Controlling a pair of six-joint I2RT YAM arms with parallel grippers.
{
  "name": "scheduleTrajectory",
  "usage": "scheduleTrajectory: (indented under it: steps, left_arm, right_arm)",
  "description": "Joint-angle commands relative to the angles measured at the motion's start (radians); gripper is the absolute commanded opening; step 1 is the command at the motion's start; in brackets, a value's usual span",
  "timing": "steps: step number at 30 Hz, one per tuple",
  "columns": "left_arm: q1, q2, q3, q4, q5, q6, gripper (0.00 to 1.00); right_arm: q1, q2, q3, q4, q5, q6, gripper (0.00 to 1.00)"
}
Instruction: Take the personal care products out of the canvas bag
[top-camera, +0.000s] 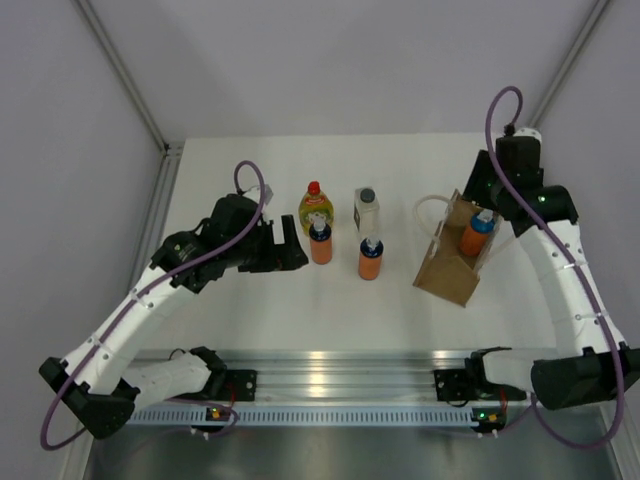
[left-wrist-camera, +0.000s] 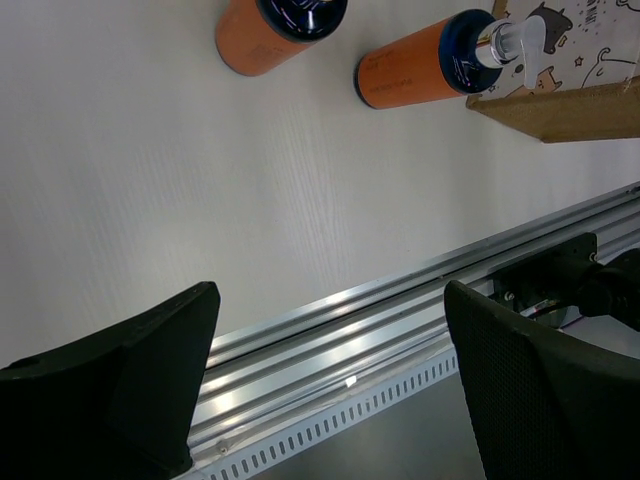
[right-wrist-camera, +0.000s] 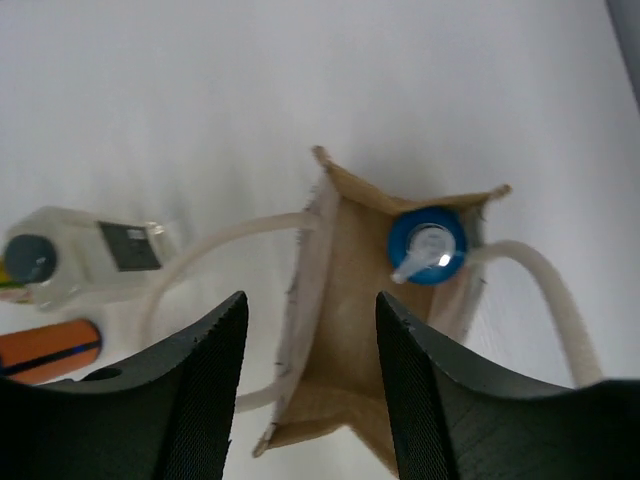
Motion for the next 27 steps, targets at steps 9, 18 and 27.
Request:
scheduleTrajectory:
  steps: [9, 18, 27]
  left_arm:
    - [-0.004, 0.022, 0.021, 0.035, -0.019, 0.022, 0.98]
    - [-0.004, 0.018, 0.018, 0.035, -0.005, 0.050, 0.98]
    - [-0.004, 0.015, 0.015, 0.035, -0.004, 0.059, 0.98]
  right_arm:
    - [-0.191, 0.068, -0.030, -0.162, 0.152, 0.165, 0.49]
    - [-0.196, 0.174, 0.019, -0.156, 0.163, 0.204, 0.46]
    - [-0.196, 0.246, 0.008, -0.115, 0.164, 0.239, 0.44]
